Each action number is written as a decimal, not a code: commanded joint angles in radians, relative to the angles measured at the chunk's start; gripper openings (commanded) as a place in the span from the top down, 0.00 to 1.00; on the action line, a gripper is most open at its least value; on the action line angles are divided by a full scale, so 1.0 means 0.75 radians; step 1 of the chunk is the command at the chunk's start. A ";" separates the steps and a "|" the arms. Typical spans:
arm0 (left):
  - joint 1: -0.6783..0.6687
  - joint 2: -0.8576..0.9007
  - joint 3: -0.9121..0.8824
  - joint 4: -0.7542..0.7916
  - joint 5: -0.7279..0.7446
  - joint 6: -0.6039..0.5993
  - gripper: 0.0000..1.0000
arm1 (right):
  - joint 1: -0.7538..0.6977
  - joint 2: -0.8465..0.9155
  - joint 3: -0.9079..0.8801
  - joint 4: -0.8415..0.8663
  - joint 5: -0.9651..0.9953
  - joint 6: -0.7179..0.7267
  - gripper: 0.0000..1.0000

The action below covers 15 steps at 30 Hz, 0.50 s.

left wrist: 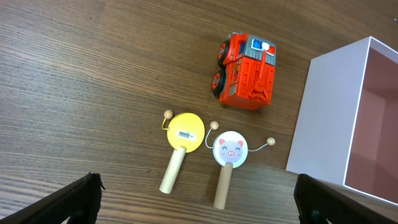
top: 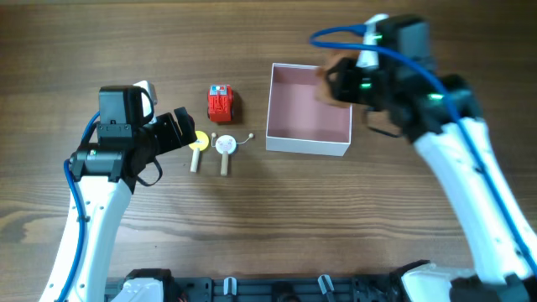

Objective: Pack container
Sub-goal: 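Carry the brown plush into the box and release it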

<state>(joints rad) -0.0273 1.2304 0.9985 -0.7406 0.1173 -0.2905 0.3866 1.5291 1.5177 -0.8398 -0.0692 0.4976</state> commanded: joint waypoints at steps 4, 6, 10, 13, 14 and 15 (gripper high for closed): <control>-0.010 0.003 0.025 0.003 -0.009 -0.007 0.00 | 0.100 0.396 -0.062 0.165 0.106 0.151 0.96; -0.010 0.003 0.025 0.003 -0.009 -0.007 0.00 | 0.099 0.512 -0.062 0.221 0.090 0.153 0.96; -0.010 0.003 0.025 0.003 -0.009 -0.007 0.00 | 0.100 0.616 -0.062 0.327 0.083 0.125 0.92; -0.010 0.003 0.025 0.003 -0.009 -0.007 0.00 | 0.099 0.629 -0.062 0.397 0.083 0.055 0.63; -0.010 0.003 0.025 0.003 -0.009 -0.007 0.00 | 0.099 0.629 -0.062 0.416 0.082 0.032 0.44; -0.010 0.003 0.025 0.003 -0.009 -0.007 0.00 | 0.099 0.624 -0.061 0.422 0.082 0.025 0.23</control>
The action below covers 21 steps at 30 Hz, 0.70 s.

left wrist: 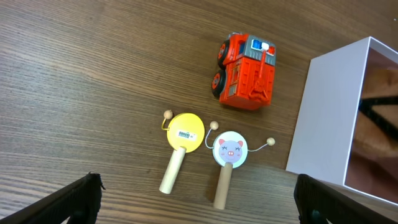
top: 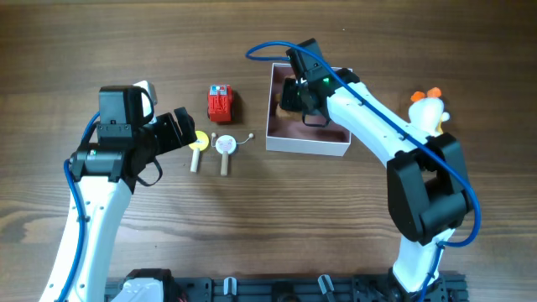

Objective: Pack container
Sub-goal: 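Carry the brown plush into the box and release it, then move the right gripper to the white plush chicken and grasp it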

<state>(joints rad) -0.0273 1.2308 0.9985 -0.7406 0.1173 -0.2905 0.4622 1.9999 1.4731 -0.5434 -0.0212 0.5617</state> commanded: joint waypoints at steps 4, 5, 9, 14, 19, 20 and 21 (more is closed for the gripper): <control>-0.010 0.003 0.025 0.003 -0.009 -0.007 0.00 | -0.002 -0.051 0.023 0.017 0.035 -0.172 0.14; -0.010 0.003 0.025 0.003 -0.009 -0.007 0.00 | -0.002 -0.072 0.034 0.008 0.033 -0.198 0.09; -0.010 0.003 0.025 0.003 -0.009 -0.007 0.00 | -0.012 -0.263 0.056 -0.064 0.044 -0.225 0.07; -0.010 0.003 0.025 0.003 -0.009 -0.007 0.00 | -0.163 -0.551 0.055 -0.245 0.160 -0.222 0.02; -0.010 0.003 0.025 0.003 -0.009 -0.007 0.00 | -0.471 -0.628 0.041 -0.507 0.313 -0.222 0.01; -0.010 0.003 0.025 0.003 -0.009 -0.007 0.00 | -0.600 -0.596 -0.019 -0.544 0.313 -0.222 0.00; -0.010 0.003 0.025 0.003 -0.009 -0.007 0.00 | -0.700 -0.554 -0.087 -0.522 0.313 -0.215 0.00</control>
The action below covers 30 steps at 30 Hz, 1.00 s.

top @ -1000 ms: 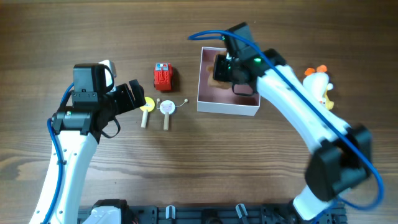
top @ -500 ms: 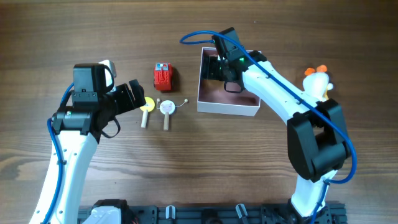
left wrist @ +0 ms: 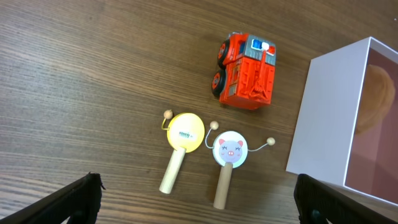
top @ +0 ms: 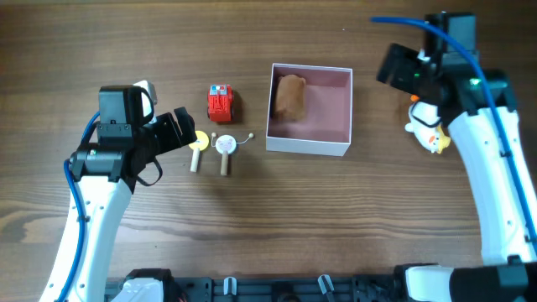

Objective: Pack container
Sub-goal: 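Move the right gripper to the white plush chicken and grasp it, then place the white plush chicken into the box beside the brown plush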

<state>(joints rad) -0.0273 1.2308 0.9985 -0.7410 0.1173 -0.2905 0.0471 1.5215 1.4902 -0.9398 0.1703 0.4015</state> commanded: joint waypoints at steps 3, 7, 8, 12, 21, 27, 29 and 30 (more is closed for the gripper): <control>-0.010 0.003 0.025 0.003 -0.009 -0.007 0.00 | -0.284 0.188 -0.200 0.101 0.057 -0.003 0.01; -0.010 0.003 0.025 0.004 -0.009 -0.007 0.00 | -0.364 0.335 -0.232 0.186 0.010 -0.031 0.00; -0.010 0.003 0.025 0.003 -0.009 -0.007 0.00 | -0.369 0.375 -0.232 0.191 -0.010 -0.052 0.01; -0.010 0.003 0.025 0.004 -0.009 -0.007 0.00 | -0.366 0.527 -0.232 0.239 -0.020 -0.052 0.00; -0.010 0.003 0.025 0.004 -0.009 -0.007 0.00 | -0.366 0.598 -0.228 0.260 -0.132 -0.077 0.73; -0.010 0.003 0.025 0.003 -0.009 -0.007 0.00 | -0.296 0.231 -0.204 0.194 -0.300 -0.043 0.90; -0.010 0.003 0.025 0.003 -0.009 -0.007 0.00 | -0.240 0.079 -0.204 0.167 -0.433 -0.010 0.91; -0.010 0.003 0.025 0.004 -0.009 -0.007 0.00 | -0.199 0.004 -0.204 0.159 -0.488 0.016 0.91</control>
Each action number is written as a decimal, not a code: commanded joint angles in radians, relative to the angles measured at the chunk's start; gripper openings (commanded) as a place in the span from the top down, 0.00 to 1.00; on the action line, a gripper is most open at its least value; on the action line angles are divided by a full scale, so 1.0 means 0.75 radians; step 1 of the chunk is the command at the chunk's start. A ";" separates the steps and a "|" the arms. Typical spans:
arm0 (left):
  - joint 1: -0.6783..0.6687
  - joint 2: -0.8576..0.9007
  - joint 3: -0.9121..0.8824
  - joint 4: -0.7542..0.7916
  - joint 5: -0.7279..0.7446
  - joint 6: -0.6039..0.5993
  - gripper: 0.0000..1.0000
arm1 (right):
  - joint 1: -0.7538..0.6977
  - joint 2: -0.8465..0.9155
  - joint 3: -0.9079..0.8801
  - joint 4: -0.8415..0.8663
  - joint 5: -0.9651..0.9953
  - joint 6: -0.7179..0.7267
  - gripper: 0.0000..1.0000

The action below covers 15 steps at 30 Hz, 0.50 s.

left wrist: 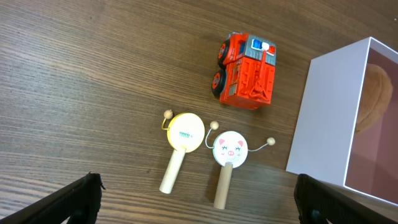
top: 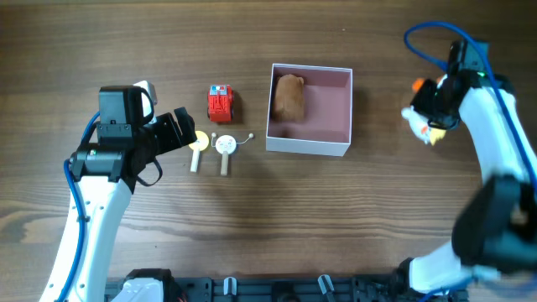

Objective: Pack container
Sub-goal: 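Place the white plush chicken into the box beside the brown plush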

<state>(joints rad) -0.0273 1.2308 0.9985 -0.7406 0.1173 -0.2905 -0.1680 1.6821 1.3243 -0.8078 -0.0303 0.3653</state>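
Observation:
A white box with a pink inside (top: 307, 147) stands mid-table, and a brown soft toy (top: 290, 96) lies in its left half. In the left wrist view the box wall (left wrist: 323, 118) and the edge of the brown toy (left wrist: 373, 96) show. Left of the box sit a red toy truck (top: 221, 102), a yellow rattle drum (top: 198, 144) and a white pig-face rattle drum (top: 225, 145). My left gripper (top: 186, 132) hangs open beside the drums. A white duck toy (top: 416, 120) lies at the right, with my right gripper (top: 430, 102) down on it; how its jaws stand is hidden.
In the left wrist view the truck (left wrist: 245, 71), the yellow drum (left wrist: 185, 134) and the pig drum (left wrist: 229, 149) lie on bare wood ahead of the fingertips (left wrist: 81, 196). Wood table all round the box.
My right gripper was above the table right of the box's far corner; now it sits lower, on the duck toy. The left arm and the toys by it have not moved.
First my right gripper held something brown by the box's far right corner. Then it was down inside the box's left half. Then the brown toy lay in the box and the gripper was off to the right above the duck. Now it is on the duck.

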 commanded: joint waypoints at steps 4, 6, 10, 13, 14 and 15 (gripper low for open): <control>-0.010 0.003 0.025 0.003 -0.009 -0.007 0.00 | 0.315 -0.383 0.017 -0.005 -0.251 0.123 0.90; -0.010 0.003 0.025 0.003 -0.009 -0.007 0.00 | 0.435 -0.371 0.013 0.049 -0.231 0.152 0.88; -0.010 0.003 0.025 0.003 -0.009 -0.007 0.00 | 0.597 -0.251 0.010 0.142 -0.086 0.192 0.85; -0.010 0.003 0.025 0.003 -0.009 -0.007 0.00 | 0.660 -0.051 0.010 0.218 -0.019 0.213 0.83; -0.010 0.003 0.025 0.003 -0.009 -0.007 0.00 | 0.663 0.024 0.010 0.249 -0.018 0.211 0.82; -0.010 0.003 0.025 0.003 -0.009 -0.007 0.00 | 0.662 0.081 0.010 0.279 -0.018 0.210 0.81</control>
<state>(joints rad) -0.0273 1.2308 0.9985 -0.7406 0.1173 -0.2905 0.3191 1.6035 1.3285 -0.6369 -0.1028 0.4973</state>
